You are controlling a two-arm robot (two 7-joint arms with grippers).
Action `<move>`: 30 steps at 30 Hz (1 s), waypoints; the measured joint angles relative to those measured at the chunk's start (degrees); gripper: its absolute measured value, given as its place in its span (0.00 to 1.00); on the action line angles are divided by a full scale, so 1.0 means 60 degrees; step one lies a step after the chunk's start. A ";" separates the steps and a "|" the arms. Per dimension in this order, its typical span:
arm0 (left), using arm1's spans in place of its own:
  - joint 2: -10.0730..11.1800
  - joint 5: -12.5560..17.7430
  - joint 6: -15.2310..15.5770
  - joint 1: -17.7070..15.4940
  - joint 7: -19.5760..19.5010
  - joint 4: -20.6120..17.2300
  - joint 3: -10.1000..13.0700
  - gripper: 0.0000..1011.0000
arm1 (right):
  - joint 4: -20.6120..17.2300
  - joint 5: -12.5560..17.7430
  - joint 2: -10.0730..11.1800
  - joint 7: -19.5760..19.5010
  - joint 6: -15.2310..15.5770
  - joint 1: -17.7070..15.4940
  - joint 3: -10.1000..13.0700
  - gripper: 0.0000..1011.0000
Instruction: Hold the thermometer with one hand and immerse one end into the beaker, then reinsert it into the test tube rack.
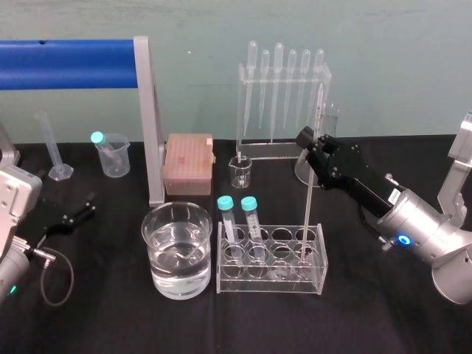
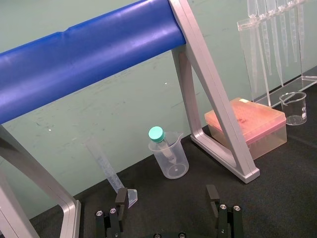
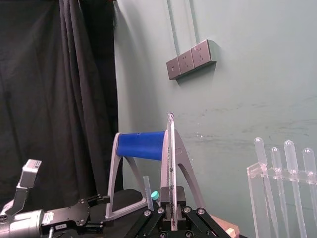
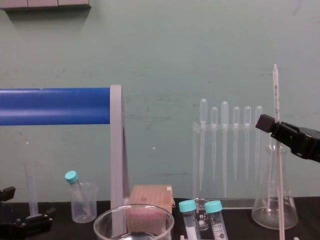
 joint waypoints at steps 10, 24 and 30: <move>0.0000 0.0001 0.0000 0.0000 0.0000 0.0000 0.0000 1.00 | 0.0071 -0.0084 -0.0029 -0.0096 0.0005 0.0029 -0.0021 0.05; 0.0000 0.0000 0.0000 0.0000 0.0000 0.0000 0.0000 1.00 | 0.0061 -0.0068 -0.0022 -0.0079 0.0005 0.0024 -0.0016 0.05; 0.0000 0.0000 0.0000 0.0000 0.0000 0.0000 0.0000 1.00 | 0.0055 -0.0064 -0.0021 -0.0072 0.0004 0.0019 -0.0011 0.07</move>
